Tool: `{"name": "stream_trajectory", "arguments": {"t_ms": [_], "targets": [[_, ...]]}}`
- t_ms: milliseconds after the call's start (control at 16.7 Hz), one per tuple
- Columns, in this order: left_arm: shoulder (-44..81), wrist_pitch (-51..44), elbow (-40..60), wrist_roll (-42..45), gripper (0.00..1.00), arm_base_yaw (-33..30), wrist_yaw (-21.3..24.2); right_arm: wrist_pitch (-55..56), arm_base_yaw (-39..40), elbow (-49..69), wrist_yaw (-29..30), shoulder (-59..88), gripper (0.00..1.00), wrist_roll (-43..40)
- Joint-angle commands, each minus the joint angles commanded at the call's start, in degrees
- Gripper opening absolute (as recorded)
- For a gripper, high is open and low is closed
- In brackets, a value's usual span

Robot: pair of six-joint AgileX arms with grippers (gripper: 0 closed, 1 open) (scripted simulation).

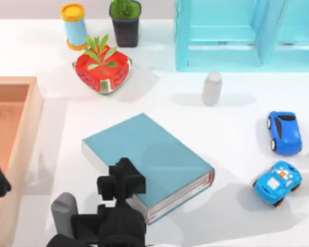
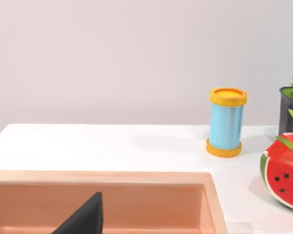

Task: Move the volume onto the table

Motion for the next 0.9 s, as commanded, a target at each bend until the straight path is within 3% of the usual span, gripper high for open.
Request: {"name": "stream_trajectory", "arguments": {"t_ms": [900], "targets": [[0.0, 0.0, 0.0, 0.0, 1.00, 0.0, 0.0, 1.0, 0.5, -0.7, 0.4, 2.1, 0.00, 2.1]]}}
